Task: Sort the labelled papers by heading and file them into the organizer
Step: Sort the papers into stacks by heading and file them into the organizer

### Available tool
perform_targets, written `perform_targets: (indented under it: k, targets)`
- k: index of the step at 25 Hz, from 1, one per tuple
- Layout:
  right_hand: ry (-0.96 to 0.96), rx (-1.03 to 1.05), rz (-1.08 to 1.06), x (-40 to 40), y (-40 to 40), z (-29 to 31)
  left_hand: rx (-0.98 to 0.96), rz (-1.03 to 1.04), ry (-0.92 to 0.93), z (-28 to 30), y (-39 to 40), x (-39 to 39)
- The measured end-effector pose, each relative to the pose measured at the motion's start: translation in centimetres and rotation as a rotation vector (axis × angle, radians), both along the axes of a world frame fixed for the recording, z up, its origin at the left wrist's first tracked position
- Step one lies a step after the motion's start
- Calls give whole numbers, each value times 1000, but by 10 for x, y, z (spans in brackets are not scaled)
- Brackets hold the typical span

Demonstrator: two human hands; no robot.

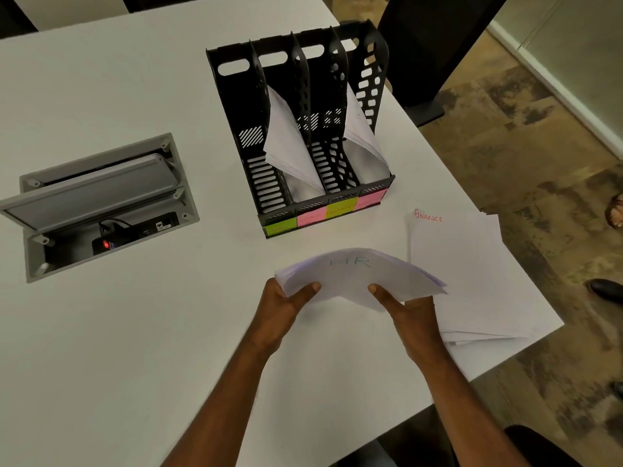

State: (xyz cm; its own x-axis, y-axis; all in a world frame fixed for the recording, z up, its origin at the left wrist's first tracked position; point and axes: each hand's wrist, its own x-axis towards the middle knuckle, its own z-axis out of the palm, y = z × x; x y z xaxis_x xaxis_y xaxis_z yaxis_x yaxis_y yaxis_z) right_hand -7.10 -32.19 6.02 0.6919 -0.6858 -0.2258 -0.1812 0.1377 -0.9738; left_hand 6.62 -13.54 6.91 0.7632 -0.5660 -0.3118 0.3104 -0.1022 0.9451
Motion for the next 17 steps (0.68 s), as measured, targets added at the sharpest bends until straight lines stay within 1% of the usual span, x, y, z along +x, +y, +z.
perform_targets:
  k: [2,4,5,9,13,15,17]
  targets:
    - [62,-34,33,-1,1,-3,22,-20,0,0,1,4]
    - [170,-26,20,0,2,-7,58,-41,13,0,2,4]
    - [187,-17,10,1,2,-7,71,-46,17,0,2,3]
    - [133,-63,55,2,1,-3,75,-15,37,-3,3,3]
    - [244,-86,17,2,7,-12,80,-28,42,-12,3,4]
    - [304,-154,63,0,7,-14,109,-9,47,-20,7,5]
    - [373,-264,172,-1,3,-13,153,66,81,-26,10,9]
